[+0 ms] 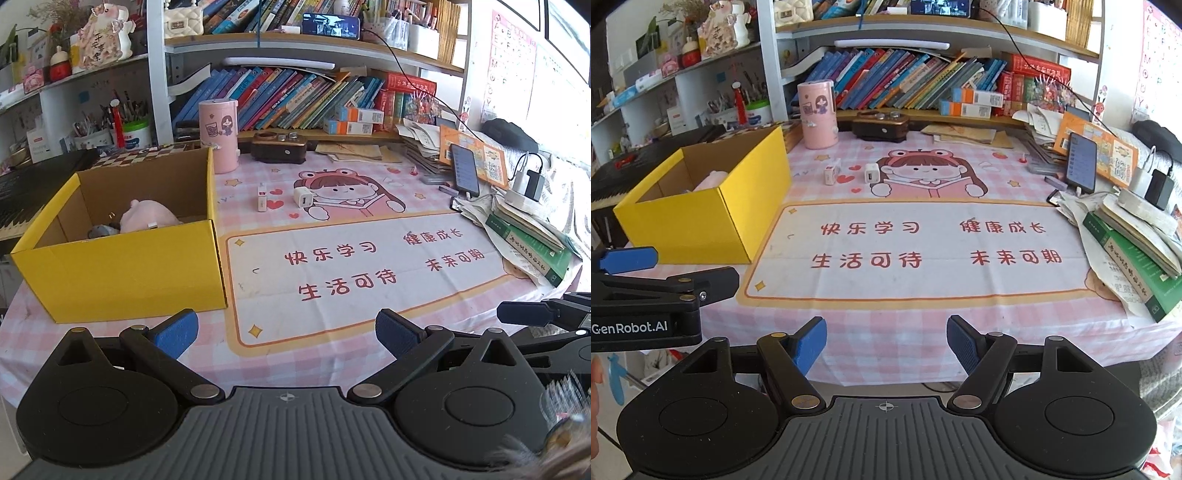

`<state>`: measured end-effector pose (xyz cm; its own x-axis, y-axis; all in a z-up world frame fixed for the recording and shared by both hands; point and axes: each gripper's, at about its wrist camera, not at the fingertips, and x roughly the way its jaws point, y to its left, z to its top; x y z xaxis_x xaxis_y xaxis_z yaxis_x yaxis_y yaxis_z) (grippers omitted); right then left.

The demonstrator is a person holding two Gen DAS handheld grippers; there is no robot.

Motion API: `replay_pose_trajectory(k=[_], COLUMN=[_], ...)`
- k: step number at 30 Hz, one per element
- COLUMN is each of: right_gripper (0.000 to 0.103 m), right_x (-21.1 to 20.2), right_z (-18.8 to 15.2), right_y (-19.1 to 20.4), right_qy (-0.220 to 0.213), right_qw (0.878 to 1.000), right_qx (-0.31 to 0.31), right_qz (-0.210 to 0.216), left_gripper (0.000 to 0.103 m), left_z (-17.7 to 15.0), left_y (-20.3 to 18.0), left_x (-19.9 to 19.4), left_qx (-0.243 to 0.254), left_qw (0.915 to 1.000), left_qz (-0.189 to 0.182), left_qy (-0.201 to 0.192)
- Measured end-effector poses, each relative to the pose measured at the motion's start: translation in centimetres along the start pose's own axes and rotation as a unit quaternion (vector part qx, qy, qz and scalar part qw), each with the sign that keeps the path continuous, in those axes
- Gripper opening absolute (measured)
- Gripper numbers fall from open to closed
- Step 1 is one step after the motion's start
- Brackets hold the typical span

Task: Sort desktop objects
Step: 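Withdraw both tools from the box and move toward the white charger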

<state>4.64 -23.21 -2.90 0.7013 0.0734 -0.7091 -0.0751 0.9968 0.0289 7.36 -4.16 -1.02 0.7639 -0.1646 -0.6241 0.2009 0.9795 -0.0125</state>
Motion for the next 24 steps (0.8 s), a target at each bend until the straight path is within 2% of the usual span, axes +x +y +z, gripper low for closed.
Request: replay_pose_trajectory(k=[12,24], right_gripper=[0.074,0.074], right_x=[3.6,8.0], right_z=[2.9,7.8], right_y=[-2.1,-6.0], right_qy=[0.008,0.005], right_qw=[1.000,0.999], right_qx=[-0.002,-0.020], right_qz=[0.016,0.044], left_gripper=[0.103,0.103], left_z=[2.9,7.0], left_y=[-1.3,-3.1], left_x=[3.6,8.3], left_qx=[0.004,-0.030], left_qw=[1.0000,0.9988], left_qz=[0.006,0.038], left_qy=[-0.002,0.000])
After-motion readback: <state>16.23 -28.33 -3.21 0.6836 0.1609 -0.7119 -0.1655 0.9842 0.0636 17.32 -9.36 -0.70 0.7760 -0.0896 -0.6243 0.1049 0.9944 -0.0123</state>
